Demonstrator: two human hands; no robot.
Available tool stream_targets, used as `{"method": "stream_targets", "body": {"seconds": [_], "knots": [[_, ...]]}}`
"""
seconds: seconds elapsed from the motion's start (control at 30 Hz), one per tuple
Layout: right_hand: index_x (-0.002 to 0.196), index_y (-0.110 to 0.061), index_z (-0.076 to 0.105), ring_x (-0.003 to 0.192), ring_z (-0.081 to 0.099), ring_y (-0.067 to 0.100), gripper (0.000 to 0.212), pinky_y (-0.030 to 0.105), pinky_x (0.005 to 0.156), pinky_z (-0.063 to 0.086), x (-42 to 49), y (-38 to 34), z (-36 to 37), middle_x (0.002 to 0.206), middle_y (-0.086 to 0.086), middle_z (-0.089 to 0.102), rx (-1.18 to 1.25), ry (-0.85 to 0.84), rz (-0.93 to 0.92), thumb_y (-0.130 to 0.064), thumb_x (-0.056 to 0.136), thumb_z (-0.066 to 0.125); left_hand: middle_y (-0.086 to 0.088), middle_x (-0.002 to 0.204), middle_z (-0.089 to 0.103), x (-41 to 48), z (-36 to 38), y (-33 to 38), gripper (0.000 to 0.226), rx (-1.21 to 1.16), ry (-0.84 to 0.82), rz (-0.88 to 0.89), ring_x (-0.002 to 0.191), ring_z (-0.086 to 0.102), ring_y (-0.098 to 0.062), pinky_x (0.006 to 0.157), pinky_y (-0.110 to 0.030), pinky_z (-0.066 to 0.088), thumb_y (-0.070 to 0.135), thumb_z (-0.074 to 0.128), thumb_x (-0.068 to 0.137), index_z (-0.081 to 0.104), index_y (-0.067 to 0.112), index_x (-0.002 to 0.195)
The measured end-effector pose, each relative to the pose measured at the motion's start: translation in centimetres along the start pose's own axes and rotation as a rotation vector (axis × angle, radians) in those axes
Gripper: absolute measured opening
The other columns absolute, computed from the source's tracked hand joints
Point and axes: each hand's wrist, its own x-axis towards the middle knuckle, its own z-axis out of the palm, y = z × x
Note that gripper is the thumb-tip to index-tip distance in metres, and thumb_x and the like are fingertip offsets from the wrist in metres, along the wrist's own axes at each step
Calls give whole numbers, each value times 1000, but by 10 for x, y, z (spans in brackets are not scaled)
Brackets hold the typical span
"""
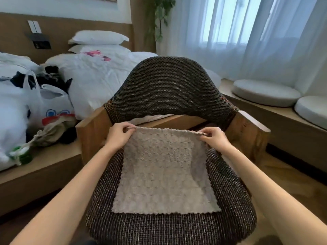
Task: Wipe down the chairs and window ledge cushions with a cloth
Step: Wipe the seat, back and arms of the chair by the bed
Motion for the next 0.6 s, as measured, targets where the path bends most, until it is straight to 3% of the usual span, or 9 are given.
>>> {"method": "stream_targets", "body": {"seconds": [0.1,0.17,0.23,0.3,0.4,0.6], "knots": [[88,-23,71,60,58,1,8,37,70,53,4,1,8,72,-10,65,53,85,-6,-15,86,68,-3,102,70,7,6,-3,15,-11,22,9,96,59,-14,78,-23,40,15,59,93,72,14,100],[88,-27,68,69,62,6,13,32,67,54,1,-1,8,77,-11,67,120,121,-31,-14,87,66,4,97,67,6,4,-5,14,-38,33,45,89,55,-7,71,-13,39,14,57,94,70,19,97],[85,-30,65,75,61,0,16,21,66,50,-7,-4,8,81,-14,67,137,140,-64,-15,86,66,13,93,63,-2,-1,-6,17,-85,21,97,84,54,1,65,-1,36,12,54,95,65,25,93],[79,-31,62,68,56,-5,20,16,62,43,-21,-6,8,75,-15,64,160,141,-63,-12,84,64,17,89,61,-17,-4,-9,18,-132,-1,125,82,53,6,65,1,36,11,50,97,62,25,94],[76,-25,60,62,47,2,21,19,60,37,-51,-11,9,70,-6,59,219,109,-45,-6,83,60,15,87,60,-49,-4,-12,16,-183,-18,124,78,53,13,65,-2,37,11,48,98,60,22,94],[75,-7,55,55,35,2,16,14,51,28,-114,-5,0,64,-1,46,296,-17,-123,5,85,54,12,86,63,-118,-14,-18,17,-217,-47,128,80,56,4,66,-7,40,11,54,93,64,25,87]]}}
